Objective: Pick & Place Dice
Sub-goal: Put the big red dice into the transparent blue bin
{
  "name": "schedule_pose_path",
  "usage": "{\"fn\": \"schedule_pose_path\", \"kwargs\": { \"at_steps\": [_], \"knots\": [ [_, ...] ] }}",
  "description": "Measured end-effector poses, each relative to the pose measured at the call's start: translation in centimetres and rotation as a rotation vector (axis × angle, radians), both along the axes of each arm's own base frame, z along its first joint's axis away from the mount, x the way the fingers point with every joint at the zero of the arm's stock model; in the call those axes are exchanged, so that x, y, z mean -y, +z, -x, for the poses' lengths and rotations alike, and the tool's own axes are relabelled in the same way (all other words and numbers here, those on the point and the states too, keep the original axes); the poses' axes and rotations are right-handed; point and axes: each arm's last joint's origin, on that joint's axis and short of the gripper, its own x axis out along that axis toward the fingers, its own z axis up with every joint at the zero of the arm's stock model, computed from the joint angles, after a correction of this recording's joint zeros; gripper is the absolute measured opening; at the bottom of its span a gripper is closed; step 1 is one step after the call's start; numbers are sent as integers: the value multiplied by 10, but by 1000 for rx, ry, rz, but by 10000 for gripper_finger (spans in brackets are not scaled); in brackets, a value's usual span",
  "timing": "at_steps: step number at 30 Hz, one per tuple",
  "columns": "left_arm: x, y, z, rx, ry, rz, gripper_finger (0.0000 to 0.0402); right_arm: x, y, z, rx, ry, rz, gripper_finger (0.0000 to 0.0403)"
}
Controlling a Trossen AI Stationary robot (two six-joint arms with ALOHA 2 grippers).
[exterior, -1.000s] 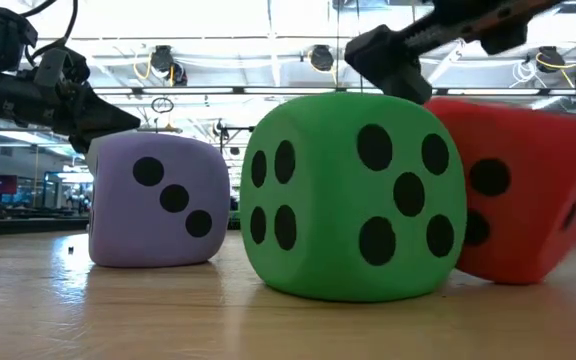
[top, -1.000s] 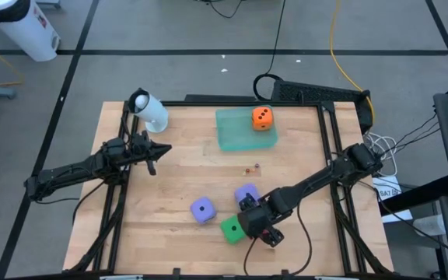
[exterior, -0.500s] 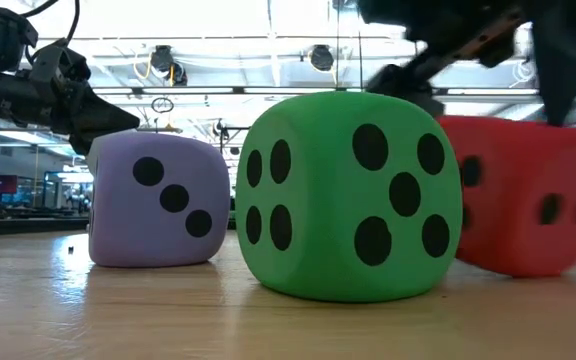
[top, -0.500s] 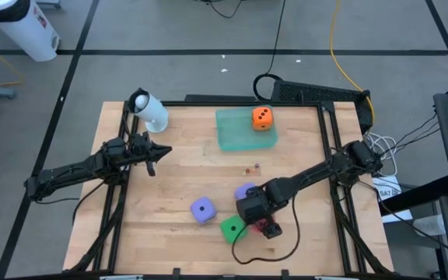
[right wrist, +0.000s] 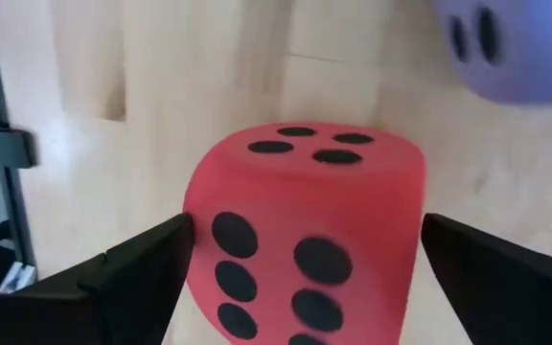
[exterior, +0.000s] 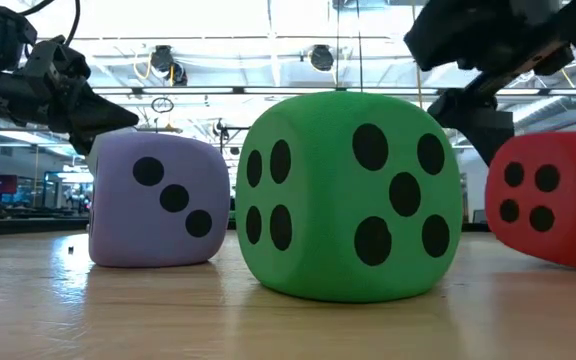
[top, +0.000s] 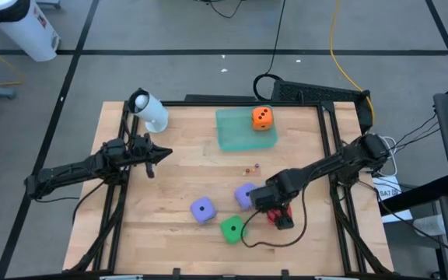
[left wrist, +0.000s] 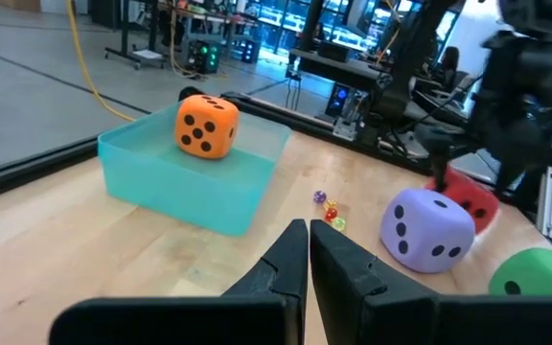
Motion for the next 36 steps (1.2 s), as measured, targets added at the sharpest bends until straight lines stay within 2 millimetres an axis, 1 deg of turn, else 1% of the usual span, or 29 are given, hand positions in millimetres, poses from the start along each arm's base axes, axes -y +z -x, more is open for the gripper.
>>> {"fn": "schedule_pose_path", "kwargs": {
  "at_steps": [4, 9, 12, 14, 19, 21, 23, 25, 31, 36],
  "knots": [
    [1, 0, 0, 0, -10, 0, 26, 25, 4, 11, 94, -51, 14, 396],
    [2, 0, -1, -1, -19, -1, 26, 53, 14, 23, 217, -115, 58, 396],
    [3, 0, -1, -1, -19, -1, 26, 64, 18, 33, 238, -158, 56, 396],
    [3, 0, -1, -2, -22, -2, 26, 67, 24, 35, 273, -208, 54, 396],
    [3, 0, -1, -2, -19, -4, 26, 69, 40, 42, 349, -303, 22, 396],
    [3, 0, -1, -4, -6, -5, 26, 70, 45, 43, 369, -386, 18, 396],
    [3, 0, -1, -4, -5, -5, 26, 69, 46, 45, 354, -456, 0, 396],
    [3, 0, -1, -4, -5, -5, 26, 65, 44, 47, 324, -494, -4, 396],
    [3, 0, -1, -5, -6, -9, 26, 47, 32, 47, 221, -509, 18, 396],
    [2, 0, -1, -8, 0, -22, 26, 42, 24, 45, 208, -483, 112, 396]
  ]
}}
